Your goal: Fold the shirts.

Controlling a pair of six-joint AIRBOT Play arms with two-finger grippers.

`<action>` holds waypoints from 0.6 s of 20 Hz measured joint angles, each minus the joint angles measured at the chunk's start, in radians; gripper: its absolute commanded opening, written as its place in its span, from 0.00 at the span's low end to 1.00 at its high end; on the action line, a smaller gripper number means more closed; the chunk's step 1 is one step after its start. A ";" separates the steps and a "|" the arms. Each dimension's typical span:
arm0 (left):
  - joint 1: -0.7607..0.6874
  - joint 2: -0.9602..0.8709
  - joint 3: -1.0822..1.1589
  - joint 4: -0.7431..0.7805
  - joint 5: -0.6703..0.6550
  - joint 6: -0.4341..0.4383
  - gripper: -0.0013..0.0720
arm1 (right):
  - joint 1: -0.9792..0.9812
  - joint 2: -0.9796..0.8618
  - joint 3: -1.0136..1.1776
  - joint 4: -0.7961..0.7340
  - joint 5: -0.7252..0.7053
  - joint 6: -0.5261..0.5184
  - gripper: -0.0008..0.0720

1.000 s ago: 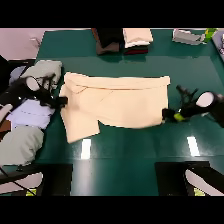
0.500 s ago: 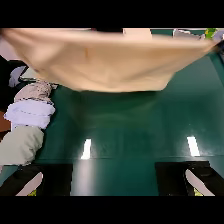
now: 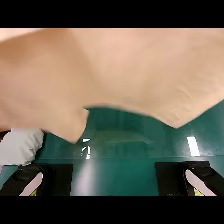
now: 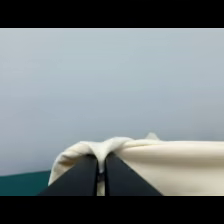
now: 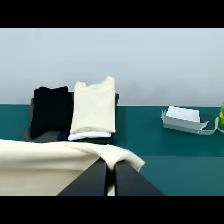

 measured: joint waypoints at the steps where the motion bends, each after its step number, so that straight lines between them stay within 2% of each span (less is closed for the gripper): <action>1: 0.000 -0.020 -0.028 0.000 -0.014 -0.002 0.05 | 0.000 -0.016 -0.018 -0.008 0.013 0.000 0.04; 7: 0.000 -0.266 -0.287 0.003 -0.112 -0.016 0.05 | 0.000 -0.213 -0.229 -0.025 0.062 0.000 0.04; 12: 0.000 -0.566 -0.453 0.000 -0.046 0.007 0.05 | -0.001 -0.471 -0.406 -0.021 0.032 -0.010 0.04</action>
